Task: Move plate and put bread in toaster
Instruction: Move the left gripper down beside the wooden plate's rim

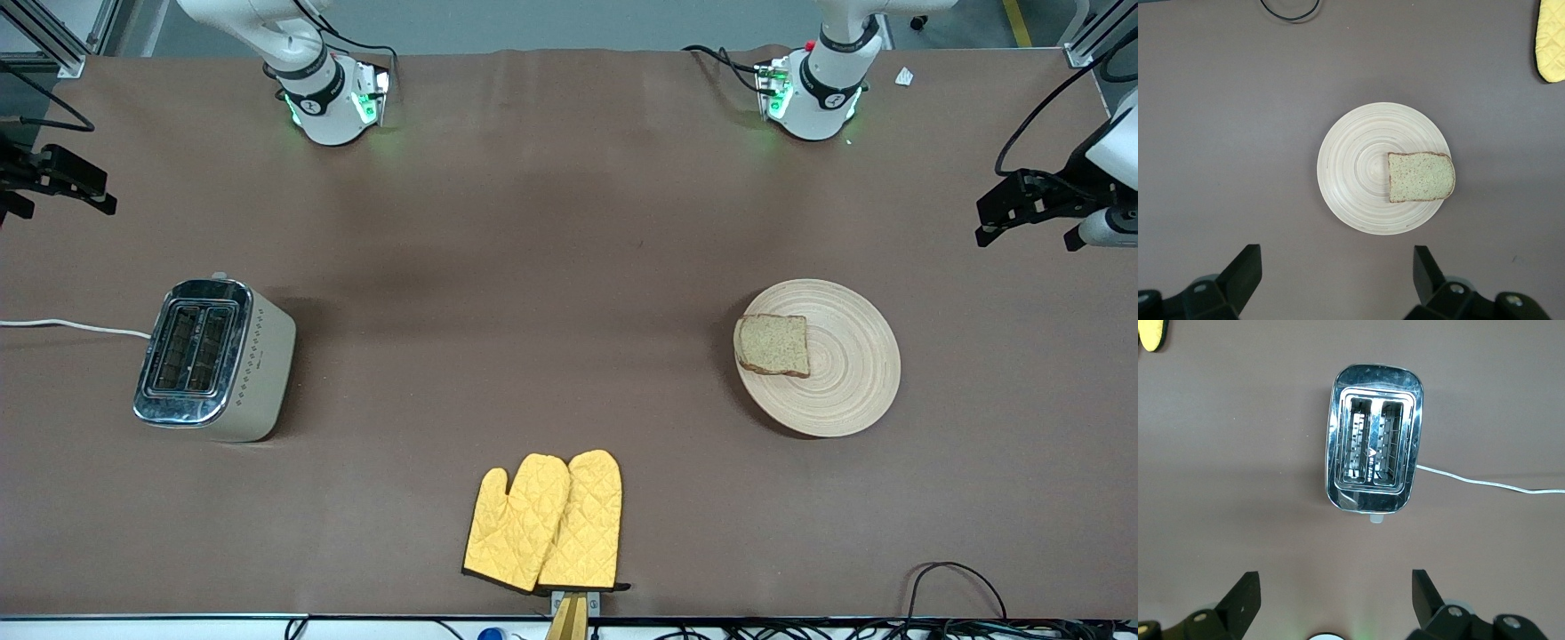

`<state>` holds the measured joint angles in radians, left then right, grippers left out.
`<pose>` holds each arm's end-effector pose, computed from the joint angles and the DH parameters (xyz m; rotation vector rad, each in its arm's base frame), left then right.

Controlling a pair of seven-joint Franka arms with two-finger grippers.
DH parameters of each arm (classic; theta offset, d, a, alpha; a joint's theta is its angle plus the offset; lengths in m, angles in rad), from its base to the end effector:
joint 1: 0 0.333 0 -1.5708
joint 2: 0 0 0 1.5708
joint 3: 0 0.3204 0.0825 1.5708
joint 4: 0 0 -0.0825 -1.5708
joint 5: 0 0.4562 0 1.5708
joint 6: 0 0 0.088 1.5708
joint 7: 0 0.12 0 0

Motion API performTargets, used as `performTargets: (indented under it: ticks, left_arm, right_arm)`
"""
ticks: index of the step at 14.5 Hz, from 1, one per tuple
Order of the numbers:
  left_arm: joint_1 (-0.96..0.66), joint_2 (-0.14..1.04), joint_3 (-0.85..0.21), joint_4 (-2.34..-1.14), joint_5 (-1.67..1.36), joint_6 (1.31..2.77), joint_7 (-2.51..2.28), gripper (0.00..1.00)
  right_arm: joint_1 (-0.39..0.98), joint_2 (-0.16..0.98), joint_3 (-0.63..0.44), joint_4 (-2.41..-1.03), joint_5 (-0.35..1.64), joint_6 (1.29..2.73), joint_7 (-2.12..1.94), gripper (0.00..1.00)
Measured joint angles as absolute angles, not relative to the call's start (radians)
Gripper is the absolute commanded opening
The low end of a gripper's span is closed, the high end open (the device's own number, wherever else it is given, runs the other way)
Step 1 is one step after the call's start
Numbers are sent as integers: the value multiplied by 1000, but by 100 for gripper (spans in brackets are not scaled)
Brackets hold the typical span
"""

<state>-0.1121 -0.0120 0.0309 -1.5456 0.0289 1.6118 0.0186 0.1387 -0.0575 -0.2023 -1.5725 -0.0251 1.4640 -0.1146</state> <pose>0.6268 -0.0475 0.6411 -3.1092 0.1553 -0.1231 0.5953 -0.0445 0.6404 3.1307 0.0777 -0.0833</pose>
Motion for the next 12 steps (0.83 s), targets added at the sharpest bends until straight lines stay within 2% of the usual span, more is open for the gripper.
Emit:
performTargets:
  ticks: [7, 12]
  left_arm:
    - [-100, -6, 32, -1549, 28, 1608, 19, 100]
    - [-20, 65, 34, -1561, -30, 1604, 56, 100]
  right_arm:
    - [139, -51, -202, -1564, -25, 1464, -115, 100]
    - [139, -50, -201, -1563, -25, 1464, -117, 100]
